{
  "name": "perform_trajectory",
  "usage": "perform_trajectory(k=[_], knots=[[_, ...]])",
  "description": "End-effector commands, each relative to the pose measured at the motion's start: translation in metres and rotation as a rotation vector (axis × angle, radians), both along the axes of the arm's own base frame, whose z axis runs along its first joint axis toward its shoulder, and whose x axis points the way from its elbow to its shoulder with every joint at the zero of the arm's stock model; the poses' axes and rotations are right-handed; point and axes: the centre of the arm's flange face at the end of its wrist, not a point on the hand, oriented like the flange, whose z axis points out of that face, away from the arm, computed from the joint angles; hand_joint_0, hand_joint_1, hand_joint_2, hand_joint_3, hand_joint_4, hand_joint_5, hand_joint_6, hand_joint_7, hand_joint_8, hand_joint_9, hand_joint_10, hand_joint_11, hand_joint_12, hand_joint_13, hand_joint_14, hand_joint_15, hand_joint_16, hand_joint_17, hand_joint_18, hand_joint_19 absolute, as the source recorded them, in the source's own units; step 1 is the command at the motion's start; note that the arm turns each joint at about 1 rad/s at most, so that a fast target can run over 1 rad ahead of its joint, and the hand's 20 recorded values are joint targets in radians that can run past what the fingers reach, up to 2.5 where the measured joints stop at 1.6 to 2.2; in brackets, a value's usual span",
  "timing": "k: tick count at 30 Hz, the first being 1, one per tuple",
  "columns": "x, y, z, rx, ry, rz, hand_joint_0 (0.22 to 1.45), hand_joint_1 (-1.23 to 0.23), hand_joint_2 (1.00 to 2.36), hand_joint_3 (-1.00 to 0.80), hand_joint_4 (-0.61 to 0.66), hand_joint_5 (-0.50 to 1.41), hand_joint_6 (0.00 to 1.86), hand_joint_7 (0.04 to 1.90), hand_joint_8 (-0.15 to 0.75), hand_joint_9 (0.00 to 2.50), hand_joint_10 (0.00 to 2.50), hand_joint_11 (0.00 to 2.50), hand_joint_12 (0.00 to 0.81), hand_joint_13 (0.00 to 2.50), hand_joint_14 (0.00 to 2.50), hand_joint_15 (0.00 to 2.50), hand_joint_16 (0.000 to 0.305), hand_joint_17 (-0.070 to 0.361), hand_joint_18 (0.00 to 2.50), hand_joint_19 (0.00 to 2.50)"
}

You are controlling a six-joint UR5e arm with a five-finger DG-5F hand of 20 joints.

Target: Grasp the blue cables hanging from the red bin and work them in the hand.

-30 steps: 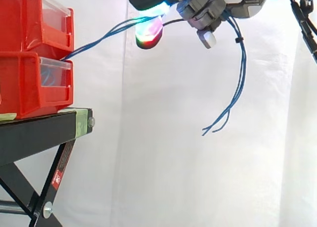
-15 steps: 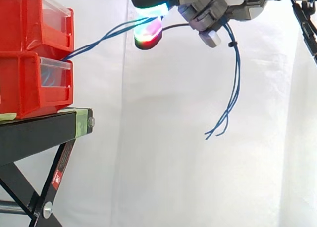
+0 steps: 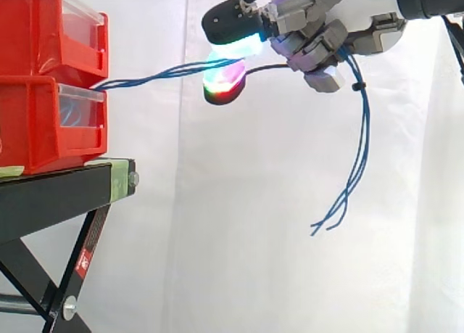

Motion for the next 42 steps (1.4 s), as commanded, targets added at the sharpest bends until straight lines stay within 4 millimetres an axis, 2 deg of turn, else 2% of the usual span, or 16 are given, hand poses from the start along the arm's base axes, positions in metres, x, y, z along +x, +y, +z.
perform_trajectory(k=[1, 3, 6, 8, 9, 11, 15, 20, 22, 24, 26, 31, 33, 34, 36, 42], knots=[[0.000, 0.004, 0.000, 0.024, -0.009, 0.007, 1.03, -0.65, 1.02, -0.25, 0.33, 0.41, 0.01, 1.25, 0.360, 0.83, 2.50, 2.50, 0.541, 1.11, 2.50, 1.85, 0.048, 0.108, 1.50, 0.95], [0.000, 0.004, 0.000, 0.027, -0.010, 0.006, 1.01, -0.65, 1.03, -0.09, 0.32, 0.42, 0.01, 1.26, 0.361, 0.80, 2.50, 2.50, 0.546, 1.10, 2.50, 1.85, 0.050, 0.113, 1.49, 0.95], [0.000, 0.003, 0.000, 0.027, -0.013, 0.003, 0.97, -0.67, 1.02, 0.08, 0.35, 0.43, 0.01, 1.25, 0.450, 0.77, 2.50, 2.50, 0.558, 1.09, 2.50, 1.80, 0.059, 0.132, 1.51, 0.79], [0.001, 0.004, 0.001, 0.032, -0.018, 0.005, 0.88, -0.67, 1.02, -0.11, 0.35, 0.41, 0.01, 1.25, 0.452, 0.73, 2.50, 2.50, 0.567, 1.07, 2.50, 1.78, 0.062, 0.140, 1.46, 0.68], [0.001, 0.005, 0.001, 0.038, -0.022, 0.007, 0.86, -0.67, 1.02, -0.36, 0.33, 0.40, 0.01, 1.25, 0.464, 0.70, 2.50, 2.50, 0.561, 1.02, 2.50, 1.81, 0.055, 0.123, 1.40, 0.80], [0.001, 0.005, 0.000, 0.048, -0.025, 0.006, 0.88, -0.66, 1.02, -0.36, 0.31, 0.39, 0.01, 1.25, 0.466, 0.69, 2.50, 2.50, 0.553, 1.00, 2.50, 1.79, 0.050, 0.113, 1.38, 0.89], [0.001, 0.006, 0.001, 0.072, -0.038, 0.008, 1.01, -0.65, 1.02, 0.07, 0.32, 0.41, 0.01, 1.23, 0.449, 0.69, 2.50, 2.50, 0.545, 1.01, 2.50, 1.74, 0.053, 0.120, 1.38, 0.75], [0.002, 0.008, 0.001, 0.149, -0.080, 0.012, 1.02, -0.64, 1.01, 0.32, 0.34, 0.41, 0.01, 1.23, 0.460, 0.72, 2.50, 2.50, 0.550, 1.04, 2.50, 1.73, 0.058, 0.130, 1.40, 0.65], [0.002, 0.008, 0.000, 0.182, -0.092, 0.013, 1.00, -0.65, 1.01, 0.22, 0.35, 0.42, 0.01, 1.23, 0.457, 0.73, 2.50, 2.50, 0.550, 1.05, 2.50, 1.71, 0.060, 0.134, 1.44, 0.65], [0.002, 0.009, 0.001, 0.201, -0.102, 0.015, 0.93, -0.65, 1.02, -0.13, 0.35, 0.41, 0.01, 1.24, 0.451, 0.78, 2.50, 2.50, 0.538, 1.08, 2.50, 1.74, 0.058, 0.131, 1.46, 0.72], [0.002, 0.009, 0.000, 0.229, -0.114, 0.015, 0.91, -0.65, 1.02, -0.20, 0.34, 0.42, 0.01, 1.25, 0.453, 0.84, 2.50, 2.50, 0.534, 1.09, 2.50, 1.74, 0.056, 0.127, 1.49, 0.74], [0.002, 0.013, 0.000, 0.280, -0.137, 0.020, 0.95, -0.65, 1.02, -0.08, 0.34, 0.43, 0.01, 1.27, 0.453, 0.86, 2.50, 2.50, 0.538, 1.11, 2.50, 1.78, 0.055, 0.123, 1.51, 0.79], [0.002, 0.014, 0.000, 0.308, -0.148, 0.023, 0.89, -0.65, 1.02, -0.29, 0.32, 0.42, 0.01, 1.28, 0.466, 0.86, 2.50, 2.50, 0.540, 1.09, 2.50, 1.82, 0.052, 0.117, 1.49, 0.89], [0.002, 0.014, 0.000, 0.308, -0.148, 0.023, 0.90, -0.65, 1.02, -0.32, 0.32, 0.42, 0.01, 1.28, 0.467, 0.86, 2.50, 2.50, 0.540, 1.09, 2.50, 1.83, 0.052, 0.117, 1.48, 0.90], [0.002, 0.016, 0.000, 0.327, -0.156, 0.026, 0.80, -0.67, 1.01, -0.63, 0.31, 0.46, 0.01, 1.34, 0.464, 0.88, 2.50, 2.50, 0.535, 1.10, 2.50, 1.83, 0.053, 0.120, 1.48, 0.91], [0.003, 0.020, 0.000, 0.359, -0.164, 0.043, 0.78, -0.68, 1.01, -0.78, 0.30, 0.51, 0.00, 1.45, 0.459, 0.92, 2.50, 2.50, 0.531, 1.12, 2.50, 1.83, 0.053, 0.120, 1.51, 0.86]])
